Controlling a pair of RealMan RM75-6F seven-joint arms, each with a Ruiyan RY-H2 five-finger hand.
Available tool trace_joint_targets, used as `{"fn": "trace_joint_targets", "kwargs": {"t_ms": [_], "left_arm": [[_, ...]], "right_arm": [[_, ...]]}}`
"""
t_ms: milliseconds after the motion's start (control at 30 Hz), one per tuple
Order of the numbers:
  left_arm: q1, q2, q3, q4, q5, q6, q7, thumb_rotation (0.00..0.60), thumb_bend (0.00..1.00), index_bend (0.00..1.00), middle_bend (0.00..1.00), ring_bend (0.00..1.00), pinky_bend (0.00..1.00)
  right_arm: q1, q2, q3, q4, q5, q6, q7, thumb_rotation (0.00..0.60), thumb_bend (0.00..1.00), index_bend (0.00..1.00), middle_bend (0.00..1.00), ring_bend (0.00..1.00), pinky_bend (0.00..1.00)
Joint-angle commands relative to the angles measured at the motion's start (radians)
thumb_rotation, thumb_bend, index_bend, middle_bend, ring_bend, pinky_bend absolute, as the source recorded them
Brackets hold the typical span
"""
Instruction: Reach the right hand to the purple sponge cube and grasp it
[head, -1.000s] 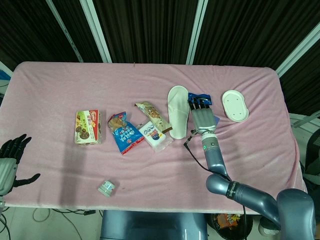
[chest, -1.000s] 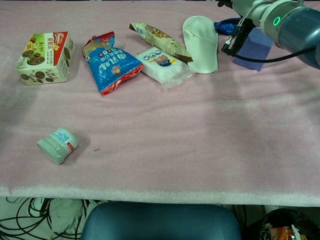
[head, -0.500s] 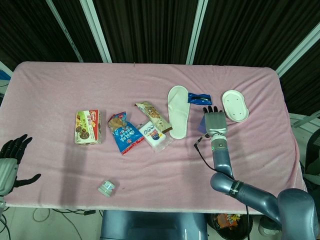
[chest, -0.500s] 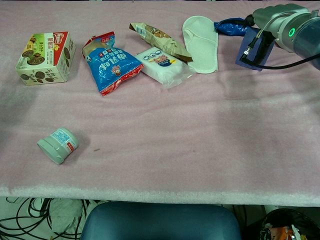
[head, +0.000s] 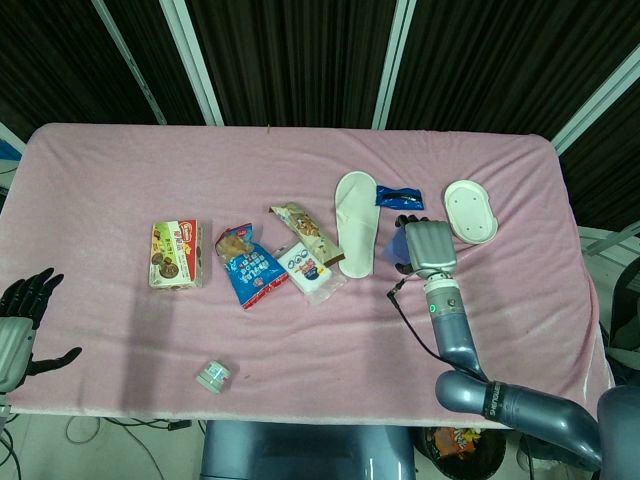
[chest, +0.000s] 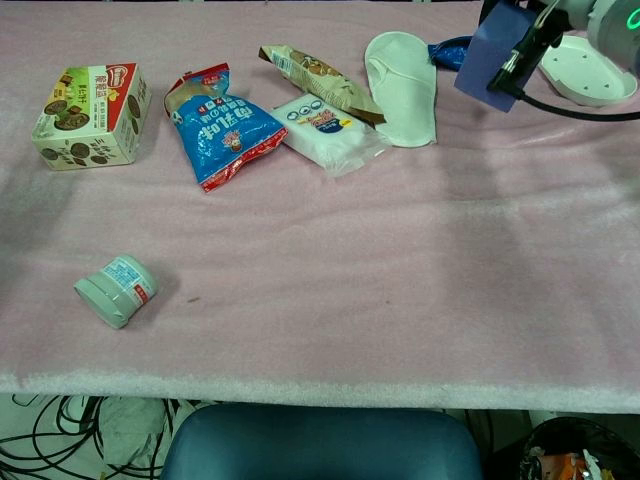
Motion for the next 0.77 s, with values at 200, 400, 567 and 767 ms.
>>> {"fn": "trace_joint_targets", "kwargs": {"t_ms": [200,400,567,767], "left_arm": [[0.008,-0.002,0.002,0.005,0.016,0.023,-0.003,0.6,0.0,0.0,0.0,0.0,0.0],[0.012,-0.007,0.006,0.008,0.026,0.032,0.009,0.6,0.0,0.0,0.0,0.0,0.0],[0.013,-0.009,0.009,0.01,0.033,0.035,0.015,0.6,0.0,0.0,0.0,0.0,0.0],[0.016,-0.007,0.013,0.014,0.048,0.044,0.014,0.6,0.0,0.0,0.0,0.0,0.0]], "right_arm": [[-0.243,0.244,-0.114,-0.413,-0.269,0.184,0.262,0.6,0.4,0.78,0.66,0.68,0.73],[-0.418,0.341,-0.329,-0.463,-0.585,0.294,0.446,0.6,0.4,0.78,0.66,0.67,0.73],[-0.514,0.348,-0.434,-0.401,-0.758,0.385,0.565,0.6,0.4,0.78,0.66,0.67,0.73],[-0.564,0.36,-0.466,-0.37,-0.802,0.409,0.646,0.6,0.4,0.78,0.65,0.67,0.73]]}}
